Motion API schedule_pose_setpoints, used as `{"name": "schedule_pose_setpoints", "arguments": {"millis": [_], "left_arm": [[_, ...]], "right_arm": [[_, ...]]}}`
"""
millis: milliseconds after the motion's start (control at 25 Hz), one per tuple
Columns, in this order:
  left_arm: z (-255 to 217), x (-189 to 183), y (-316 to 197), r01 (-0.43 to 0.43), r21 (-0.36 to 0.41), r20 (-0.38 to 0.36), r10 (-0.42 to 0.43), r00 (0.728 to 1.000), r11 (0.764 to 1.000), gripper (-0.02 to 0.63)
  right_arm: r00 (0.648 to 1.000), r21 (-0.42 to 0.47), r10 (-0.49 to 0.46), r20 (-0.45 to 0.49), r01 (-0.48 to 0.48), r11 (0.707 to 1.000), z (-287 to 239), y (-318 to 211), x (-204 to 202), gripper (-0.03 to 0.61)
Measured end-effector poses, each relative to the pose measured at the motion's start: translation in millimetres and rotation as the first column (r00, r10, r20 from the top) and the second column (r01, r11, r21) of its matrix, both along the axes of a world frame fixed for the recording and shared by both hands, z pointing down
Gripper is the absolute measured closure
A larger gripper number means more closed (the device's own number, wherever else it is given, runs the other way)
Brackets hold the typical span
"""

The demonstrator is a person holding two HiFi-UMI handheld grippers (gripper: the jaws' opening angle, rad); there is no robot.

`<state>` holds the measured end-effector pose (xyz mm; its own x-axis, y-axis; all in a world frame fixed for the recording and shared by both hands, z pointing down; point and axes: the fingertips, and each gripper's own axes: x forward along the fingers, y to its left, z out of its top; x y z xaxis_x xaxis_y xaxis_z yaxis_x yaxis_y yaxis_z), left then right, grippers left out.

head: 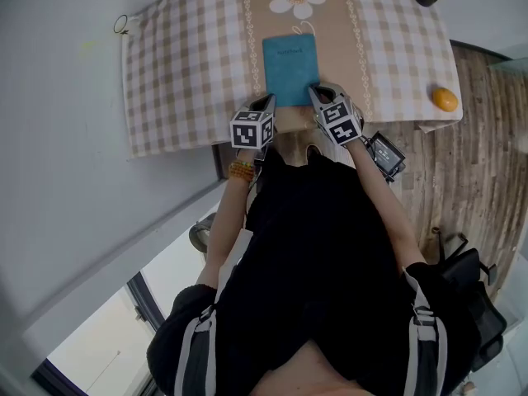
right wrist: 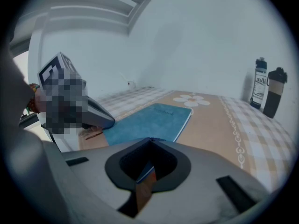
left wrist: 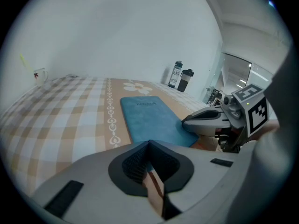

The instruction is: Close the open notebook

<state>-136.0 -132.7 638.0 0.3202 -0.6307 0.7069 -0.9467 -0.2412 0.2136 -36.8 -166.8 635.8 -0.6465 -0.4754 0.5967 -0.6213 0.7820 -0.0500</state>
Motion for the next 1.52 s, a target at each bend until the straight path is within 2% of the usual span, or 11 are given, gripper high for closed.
{"name": "schedule_pose_setpoints", "arguments": {"millis": [120,280,440,520,640,760,960,1120,1280,1400,1520], "left_arm": [[-8.1,-5.2,1.2,0.039,0.045,0.020,-0.040,0.999,0.998,0.604],[-29.4,-4.8,-0.6,0.056,0.123,0.016,-0.059,0.998,0.991,0.604],[-60.2,-3.3,-6.8,0.069,0.233,0.009,-0.073,0.997,0.970,0.604],[-76.4,-1.2,-10.6,0.065,0.298,0.016,-0.073,0.997,0.952,0.604],[-97.0,1.6,-14.0,0.056,0.378,0.037,-0.076,0.996,0.924,0.604],[-117.6,1.8,-15.3,0.069,0.444,0.033,-0.094,0.995,0.894,0.604],[-158.6,6.0,-14.5,0.080,0.572,0.027,-0.116,0.993,0.816,0.604],[-182.5,5.7,-10.0,0.083,0.647,0.050,-0.150,0.987,0.758,0.604],[-192.7,1.7,-3.0,0.107,0.689,0.046,-0.191,0.980,0.716,0.604],[-193.9,0.3,3.7,0.115,0.707,0.051,-0.212,0.976,0.698,0.604],[-186.9,2.7,5.5,0.108,0.692,0.063,-0.208,0.976,0.714,0.604]], "right_arm": [[0.999,0.055,0.034,0.007,-0.035,0.998,-12.6,-2.8,5.0,0.572],[0.996,0.103,0.059,0.062,-0.065,0.993,-35.0,-7.6,9.8,0.572],[0.992,0.163,0.065,0.111,-0.082,0.983,-63.7,-8.2,9.2,0.572],[0.986,0.227,0.065,0.152,-0.099,0.969,-86.4,-9.3,8.5,0.572],[0.970,0.334,0.060,0.235,-0.139,0.932,-125.4,-9.6,7.8,0.572],[0.953,0.400,0.044,0.298,-0.167,0.901,-158.4,-5.6,3.9,0.572],[0.932,0.464,0.014,0.361,-0.192,0.865,-199.5,6.1,-2.2,0.572],[0.930,0.532,-0.028,0.366,-0.184,0.826,-220.6,13.7,-7.7,0.572],[0.936,0.546,-0.064,0.346,-0.146,0.825,-218.4,23.8,-14.5,0.572],[0.940,0.543,-0.070,0.333,-0.131,0.829,-211.5,29.2,-17.2,0.574],[0.942,0.536,-0.067,0.329,-0.128,0.834,-207.7,30.5,-16.5,0.575]]}}
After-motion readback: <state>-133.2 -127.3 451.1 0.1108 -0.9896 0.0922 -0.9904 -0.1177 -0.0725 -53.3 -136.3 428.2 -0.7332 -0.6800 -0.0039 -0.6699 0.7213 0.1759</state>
